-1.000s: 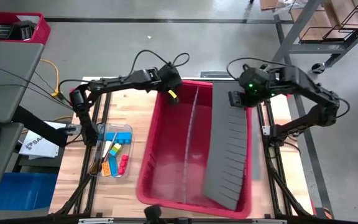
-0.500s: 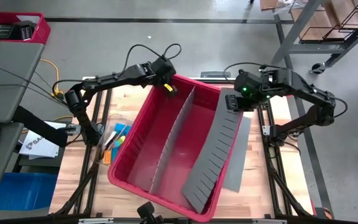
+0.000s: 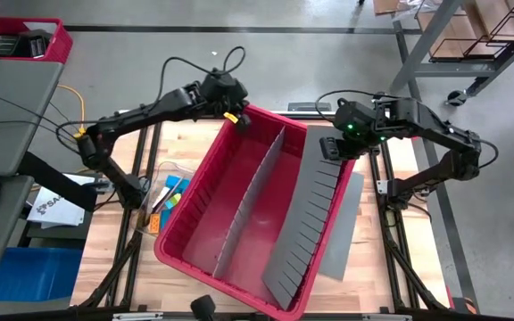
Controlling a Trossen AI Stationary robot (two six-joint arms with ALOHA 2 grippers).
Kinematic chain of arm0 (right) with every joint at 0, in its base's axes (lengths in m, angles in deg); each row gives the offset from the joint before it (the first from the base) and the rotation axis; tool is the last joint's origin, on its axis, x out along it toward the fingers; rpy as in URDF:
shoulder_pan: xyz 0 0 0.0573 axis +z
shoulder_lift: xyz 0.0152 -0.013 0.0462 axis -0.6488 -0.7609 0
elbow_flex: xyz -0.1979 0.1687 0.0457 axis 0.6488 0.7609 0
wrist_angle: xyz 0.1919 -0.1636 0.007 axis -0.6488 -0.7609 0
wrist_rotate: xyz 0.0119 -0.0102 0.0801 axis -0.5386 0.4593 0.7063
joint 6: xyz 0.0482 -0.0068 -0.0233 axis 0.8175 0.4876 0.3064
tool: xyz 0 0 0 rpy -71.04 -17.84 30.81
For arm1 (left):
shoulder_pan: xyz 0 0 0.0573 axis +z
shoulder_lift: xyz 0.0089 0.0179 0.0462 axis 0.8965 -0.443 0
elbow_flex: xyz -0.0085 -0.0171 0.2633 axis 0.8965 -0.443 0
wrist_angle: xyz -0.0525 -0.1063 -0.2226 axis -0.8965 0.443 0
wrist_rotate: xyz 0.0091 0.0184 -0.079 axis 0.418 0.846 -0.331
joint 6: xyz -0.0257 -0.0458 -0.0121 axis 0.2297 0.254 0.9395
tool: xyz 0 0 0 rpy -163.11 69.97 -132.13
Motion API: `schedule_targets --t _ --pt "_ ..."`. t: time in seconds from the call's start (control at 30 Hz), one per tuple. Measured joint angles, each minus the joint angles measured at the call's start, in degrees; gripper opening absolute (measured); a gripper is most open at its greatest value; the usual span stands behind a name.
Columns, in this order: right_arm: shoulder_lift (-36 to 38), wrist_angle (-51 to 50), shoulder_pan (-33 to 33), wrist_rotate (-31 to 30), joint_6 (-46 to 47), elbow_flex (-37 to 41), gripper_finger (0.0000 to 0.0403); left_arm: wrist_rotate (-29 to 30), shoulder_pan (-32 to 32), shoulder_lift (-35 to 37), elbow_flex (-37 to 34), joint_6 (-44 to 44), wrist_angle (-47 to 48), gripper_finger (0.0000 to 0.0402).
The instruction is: Sort Items/Unsort Items
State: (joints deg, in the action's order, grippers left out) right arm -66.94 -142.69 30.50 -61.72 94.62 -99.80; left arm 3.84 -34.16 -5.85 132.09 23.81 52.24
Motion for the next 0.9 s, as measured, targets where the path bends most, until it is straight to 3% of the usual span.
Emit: schedule_targets --t 0.2,0.3,0.57,0.8,0.9 --pt "0.0 -0.1 1.0 -0.5 -5.1 0.0 0.0027 -4.0 -0.8 5.7 0.0 -1.2 -0.1 0.0044" --pt "0.1 -0.2 1.0 -0.5 -7.6 0.0 0.0071 -6.1 -1.7 8.8 0.0 -1.1 0.0 0.0081" --pt "0.1 5.2 -1.2 -10.9 -5.8 0.0 0.0194 -7.8 -6.6 16.4 0.0 4.4 0.9 0.0178" --pt "-1.6 6.9 -5.5 -12.7 -4.7 -0.1 0.0209 -9.2 -12.9 21.4 0.0 6.8 2.9 0.0199" --pt "-3.1 7.8 -6.8 -9.2 -10.1 -0.1 0.0209 -9.2 -15.8 22.0 0.0 5.7 4.1 0.0200"
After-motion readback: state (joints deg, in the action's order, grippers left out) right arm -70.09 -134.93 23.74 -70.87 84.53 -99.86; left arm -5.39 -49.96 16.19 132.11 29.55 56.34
